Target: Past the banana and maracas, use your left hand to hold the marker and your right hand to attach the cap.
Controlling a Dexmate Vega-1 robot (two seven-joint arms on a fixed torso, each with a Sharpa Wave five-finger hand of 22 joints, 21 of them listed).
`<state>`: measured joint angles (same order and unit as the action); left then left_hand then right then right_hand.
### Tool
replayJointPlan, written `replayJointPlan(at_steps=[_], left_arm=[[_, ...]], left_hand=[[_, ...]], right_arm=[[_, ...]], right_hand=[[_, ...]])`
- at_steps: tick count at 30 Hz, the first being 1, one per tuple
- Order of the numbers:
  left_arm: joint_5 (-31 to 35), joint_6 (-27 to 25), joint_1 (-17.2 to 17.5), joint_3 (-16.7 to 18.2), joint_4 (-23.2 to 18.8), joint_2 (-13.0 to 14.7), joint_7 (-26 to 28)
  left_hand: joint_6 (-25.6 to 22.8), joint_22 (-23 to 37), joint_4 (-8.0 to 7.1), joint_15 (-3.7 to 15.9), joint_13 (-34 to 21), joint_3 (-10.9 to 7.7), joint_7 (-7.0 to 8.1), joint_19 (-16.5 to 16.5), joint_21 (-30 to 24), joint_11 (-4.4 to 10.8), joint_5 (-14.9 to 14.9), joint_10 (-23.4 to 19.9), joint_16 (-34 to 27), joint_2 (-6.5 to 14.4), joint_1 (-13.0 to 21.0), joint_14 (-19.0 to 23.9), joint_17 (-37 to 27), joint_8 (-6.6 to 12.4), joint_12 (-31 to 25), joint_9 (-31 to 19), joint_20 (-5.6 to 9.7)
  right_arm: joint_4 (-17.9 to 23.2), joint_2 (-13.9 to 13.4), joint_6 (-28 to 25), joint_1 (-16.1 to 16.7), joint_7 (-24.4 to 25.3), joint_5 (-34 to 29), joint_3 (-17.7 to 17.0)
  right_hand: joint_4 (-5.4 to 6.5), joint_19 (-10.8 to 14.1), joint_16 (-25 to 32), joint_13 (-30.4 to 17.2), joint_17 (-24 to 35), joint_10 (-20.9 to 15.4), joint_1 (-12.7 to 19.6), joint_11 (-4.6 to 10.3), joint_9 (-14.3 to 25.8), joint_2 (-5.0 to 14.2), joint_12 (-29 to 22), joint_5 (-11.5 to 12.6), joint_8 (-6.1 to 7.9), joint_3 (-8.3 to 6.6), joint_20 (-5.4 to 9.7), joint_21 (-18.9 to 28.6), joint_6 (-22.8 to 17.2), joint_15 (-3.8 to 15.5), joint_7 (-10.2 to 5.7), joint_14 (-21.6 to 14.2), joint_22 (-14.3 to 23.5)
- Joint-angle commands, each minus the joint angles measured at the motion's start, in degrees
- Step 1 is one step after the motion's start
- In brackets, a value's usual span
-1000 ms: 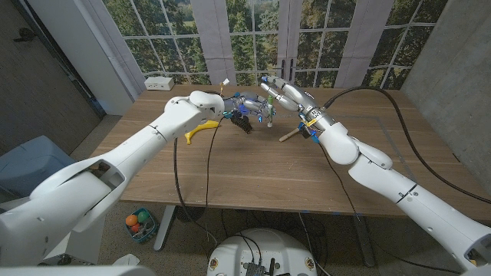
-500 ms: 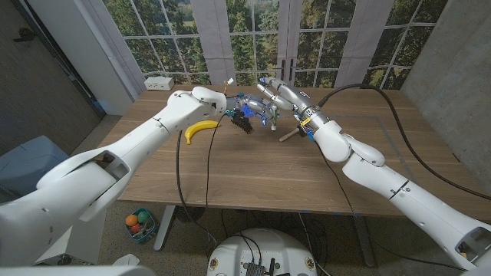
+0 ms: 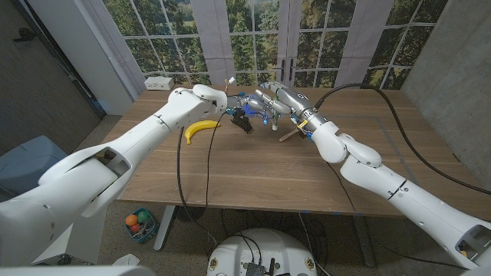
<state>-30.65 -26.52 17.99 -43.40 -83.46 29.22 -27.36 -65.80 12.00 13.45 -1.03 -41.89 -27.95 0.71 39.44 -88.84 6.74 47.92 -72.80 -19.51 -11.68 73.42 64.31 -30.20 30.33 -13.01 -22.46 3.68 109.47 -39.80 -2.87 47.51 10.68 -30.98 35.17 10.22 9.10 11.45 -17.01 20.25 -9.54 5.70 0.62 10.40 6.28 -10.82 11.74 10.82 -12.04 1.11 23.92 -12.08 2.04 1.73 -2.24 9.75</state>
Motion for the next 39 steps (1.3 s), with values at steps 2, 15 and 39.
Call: replayJointPlan(at_steps=[2, 15, 39], left_arm=[[-0.64, 0.68, -0.35, 0.3, 0.95, -0.23, -0.66], [0.25, 3.4, 0.63, 1.42, 0.17, 0.39, 1.48], [0.69, 7.43, 1.16, 2.09, 1.17, -0.14, 0.58]], left_hand=[[0.0, 0.24, -3.03, 14.65, 0.02, -3.29, -0.32, 0.29, -0.39, 1.33, 0.53, -2.39, -0.46, 0.87, 0.54, 13.43, -16.89, -0.01, 0.26, -0.23, 6.63], [-0.03, 0.11, -3.1, 14.64, -0.16, -2.99, -0.4, 0.24, -0.52, 1.24, 0.71, -2.22, -0.24, 0.98, 0.69, 13.07, -17.25, -0.15, 0.3, -0.04, 6.65], [-0.09, -0.22, -3.25, 14.65, 0.2, -2.3, -0.52, -0.06, -0.49, 1.27, 0.67, -1.99, 0.2, 1.26, 0.95, 12.82, -17.51, -0.53, 0.68, 0.51, 6.98]], right_arm=[[0.31, -0.35, -2.78, -0.27, -1.77, 0.02, 1.1], [0.93, -1.14, -3.72, 0.66, -1.74, 2.09, 0.51], [-2.42, -0.95, 0.02, -0.68, -5.08, 5.28, 3.29]], right_hand=[[0.21, 0.64, 0.3, 0.21, -0.02, -0.45, -0.68, -0.33, 0.03, 2.95, -0.25, 0.5, 0.12, 0.31, 0.03, -0.14, -0.15, 0.77, 0.57, -0.55, 0.15], [0.22, 0.54, 0.26, 0.74, -0.37, -0.17, -1.98, -0.62, 0.02, 2.82, -0.13, 0.68, -0.05, 0.57, -0.61, -0.56, 0.33, 0.38, 0.86, -0.44, 0.15], [-0.06, 0.37, 0.01, 2.25, -1.55, 1.17, -4.63, -2.0, -0.02, 2.52, 0.11, 1.21, -0.66, 0.88, -2.09, -1.98, 4.34, -0.98, 2.66, 0.27, 0.12]])
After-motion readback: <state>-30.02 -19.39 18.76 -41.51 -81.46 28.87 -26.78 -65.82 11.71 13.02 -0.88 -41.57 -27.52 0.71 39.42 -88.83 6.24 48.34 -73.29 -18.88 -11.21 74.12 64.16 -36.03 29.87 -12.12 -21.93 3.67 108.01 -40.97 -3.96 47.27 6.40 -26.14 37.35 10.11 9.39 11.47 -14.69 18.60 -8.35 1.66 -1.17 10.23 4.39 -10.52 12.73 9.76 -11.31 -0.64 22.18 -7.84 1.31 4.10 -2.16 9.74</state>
